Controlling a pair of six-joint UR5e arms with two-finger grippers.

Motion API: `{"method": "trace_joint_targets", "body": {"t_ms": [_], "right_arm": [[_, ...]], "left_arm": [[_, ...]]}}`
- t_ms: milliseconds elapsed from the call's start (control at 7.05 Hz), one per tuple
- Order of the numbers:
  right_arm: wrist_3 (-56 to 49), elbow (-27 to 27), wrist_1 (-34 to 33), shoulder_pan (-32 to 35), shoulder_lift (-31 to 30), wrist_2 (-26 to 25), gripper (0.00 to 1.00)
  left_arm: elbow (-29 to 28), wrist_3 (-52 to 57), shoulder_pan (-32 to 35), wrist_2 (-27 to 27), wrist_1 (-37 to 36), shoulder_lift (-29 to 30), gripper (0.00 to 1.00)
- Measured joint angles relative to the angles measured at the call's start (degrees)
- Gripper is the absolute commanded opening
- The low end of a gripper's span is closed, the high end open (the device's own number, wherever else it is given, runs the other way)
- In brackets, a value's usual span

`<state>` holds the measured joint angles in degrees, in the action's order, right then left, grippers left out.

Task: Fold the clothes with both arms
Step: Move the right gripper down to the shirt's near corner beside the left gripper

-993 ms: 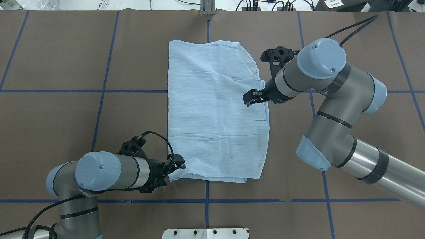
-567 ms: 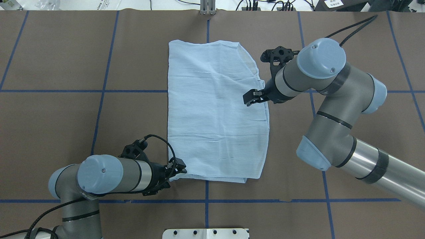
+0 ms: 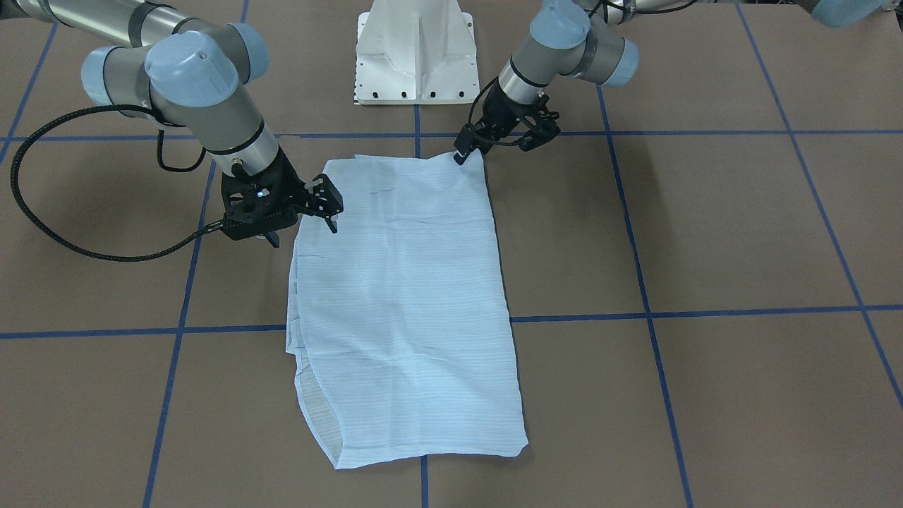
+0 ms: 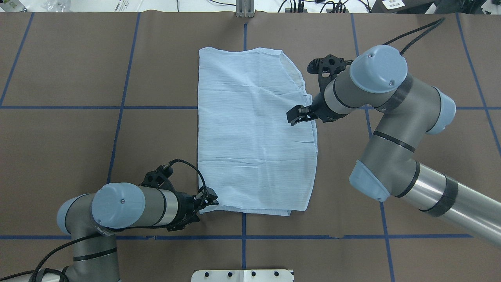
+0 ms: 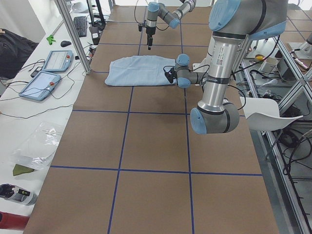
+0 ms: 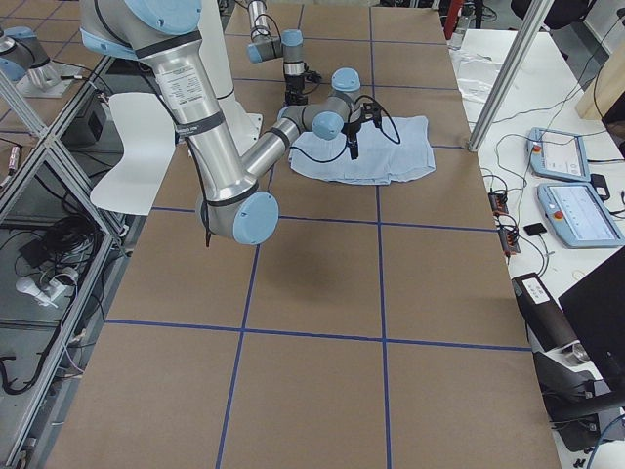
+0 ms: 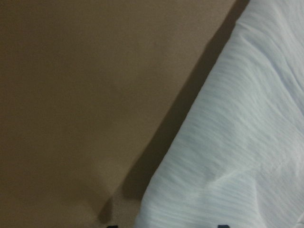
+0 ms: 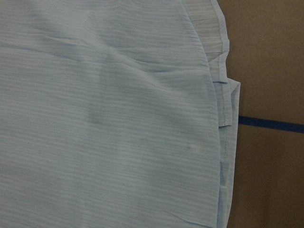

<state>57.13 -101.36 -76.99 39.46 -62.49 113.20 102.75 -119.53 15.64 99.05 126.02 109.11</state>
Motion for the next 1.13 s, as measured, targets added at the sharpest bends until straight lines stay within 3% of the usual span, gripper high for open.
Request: {"method": "trace_joint_targets", "body": {"t_ms": [142, 425, 709, 1135], "right_arm": [[0.0, 0.01, 0.0, 0.0, -0.02, 0.0, 1.0], [0.0, 0.01, 0.0, 0.01, -0.22, 0.0, 1.0], [0.0, -0.1, 0.0, 0.08, -0.32, 0.0, 1.0], [0.18, -0.53, 0.0, 0.09, -0.68, 0.0, 1.0]], "left_arm": [[-0.04, 0.0, 0.0, 0.0, -0.04, -0.01, 0.64], [0.03, 0.0, 0.0, -0.01, -0.01, 0.09, 0.22], [0.04, 0.0, 0.0, -0.11, 0.01, -0.02, 0.0], [0.36, 0.0, 0.03, 0.01, 0.02, -0.07, 0.0]]}}
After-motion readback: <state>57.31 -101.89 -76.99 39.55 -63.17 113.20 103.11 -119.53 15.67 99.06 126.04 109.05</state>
